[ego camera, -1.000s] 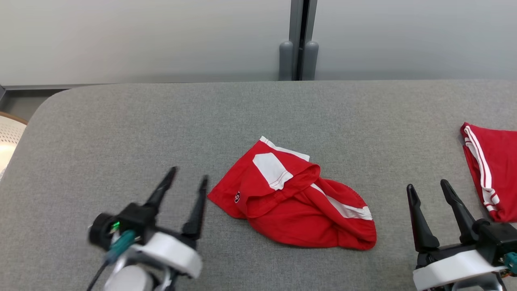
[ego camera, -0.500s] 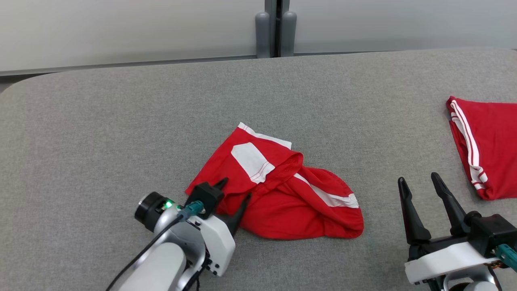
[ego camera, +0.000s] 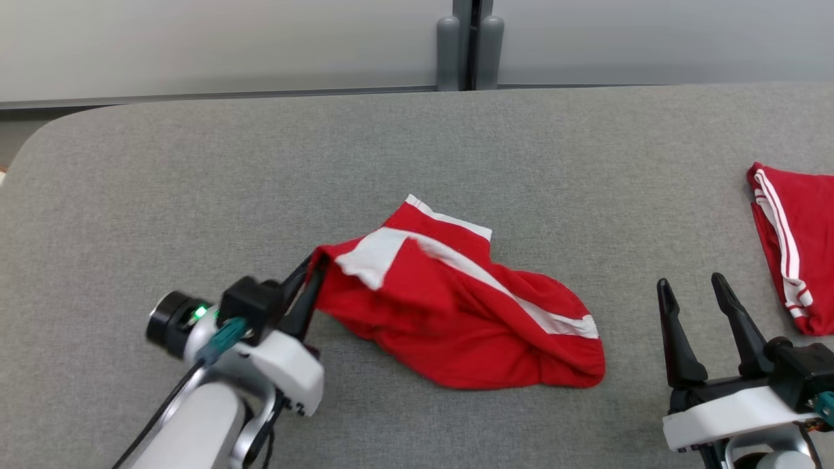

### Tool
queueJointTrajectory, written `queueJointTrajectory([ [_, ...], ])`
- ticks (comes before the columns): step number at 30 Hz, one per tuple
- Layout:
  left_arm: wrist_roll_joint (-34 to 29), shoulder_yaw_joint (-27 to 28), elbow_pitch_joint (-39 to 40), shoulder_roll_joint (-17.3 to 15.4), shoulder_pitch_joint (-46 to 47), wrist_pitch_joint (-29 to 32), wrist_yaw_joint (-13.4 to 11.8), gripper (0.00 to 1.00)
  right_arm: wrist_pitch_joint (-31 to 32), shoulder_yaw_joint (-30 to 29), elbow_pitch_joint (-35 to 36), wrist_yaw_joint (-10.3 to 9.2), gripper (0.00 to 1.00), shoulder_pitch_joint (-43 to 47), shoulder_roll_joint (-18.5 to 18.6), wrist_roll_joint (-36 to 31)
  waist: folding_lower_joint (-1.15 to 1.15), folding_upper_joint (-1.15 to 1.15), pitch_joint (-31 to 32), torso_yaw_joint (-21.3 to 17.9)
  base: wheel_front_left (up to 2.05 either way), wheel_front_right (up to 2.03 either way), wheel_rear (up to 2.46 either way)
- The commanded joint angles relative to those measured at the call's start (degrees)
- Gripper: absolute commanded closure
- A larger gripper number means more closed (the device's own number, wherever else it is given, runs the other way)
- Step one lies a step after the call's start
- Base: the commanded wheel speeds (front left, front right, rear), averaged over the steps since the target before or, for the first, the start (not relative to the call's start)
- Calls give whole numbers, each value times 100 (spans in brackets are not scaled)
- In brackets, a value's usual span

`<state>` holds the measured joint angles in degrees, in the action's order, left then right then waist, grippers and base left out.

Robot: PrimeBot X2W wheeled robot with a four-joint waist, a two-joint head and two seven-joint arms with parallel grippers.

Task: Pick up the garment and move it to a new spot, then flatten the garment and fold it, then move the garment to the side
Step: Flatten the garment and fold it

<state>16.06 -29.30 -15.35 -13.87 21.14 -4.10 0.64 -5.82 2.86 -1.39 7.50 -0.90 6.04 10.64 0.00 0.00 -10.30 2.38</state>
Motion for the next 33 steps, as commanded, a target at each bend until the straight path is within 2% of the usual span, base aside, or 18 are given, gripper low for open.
queueJointTrajectory([
  [1,94,90,105,-107,-185,-30,-41,100,14,-12,-2,-2,0,4,-3,10,0,0,27,36,0,0,0],
  [5,337,292,505,-375,-727,-75,-73,100,26,-64,-6,-2,0,67,27,47,0,0,75,96,0,0,0],
  [9,578,382,497,-642,-1285,-130,40,100,61,-138,22,-2,0,91,19,76,0,0,70,147,0,0,0],
  [13,799,460,191,-579,-1390,-281,115,100,111,-161,48,-2,0,86,26,92,0,0,48,168,0,0,0],
  [14,818,479,79,-555,-1373,-301,112,85,117,-164,56,-2,0,88,29,87,0,0,43,171,0,0,0],
  [15,868,513,-3,-521,-1336,-373,89,0,126,-162,62,-2,0,90,26,84,0,0,40,167,0,0,0],
  [20,1074,756,-286,-315,-1254,-716,-68,0,182,-150,107,-2,0,116,42,68,0,0,102,156,0,0,0],
  [27,1197,1211,-515,-356,-1324,-981,-391,0,276,-149,225,-2,0,175,84,24,0,0,273,161,0,0,0],
  [33,1294,1644,-256,-298,-1370,-1100,-403,0,372,-175,351,-2,0,250,100,6,0,0,462,155,0,0,0],
])
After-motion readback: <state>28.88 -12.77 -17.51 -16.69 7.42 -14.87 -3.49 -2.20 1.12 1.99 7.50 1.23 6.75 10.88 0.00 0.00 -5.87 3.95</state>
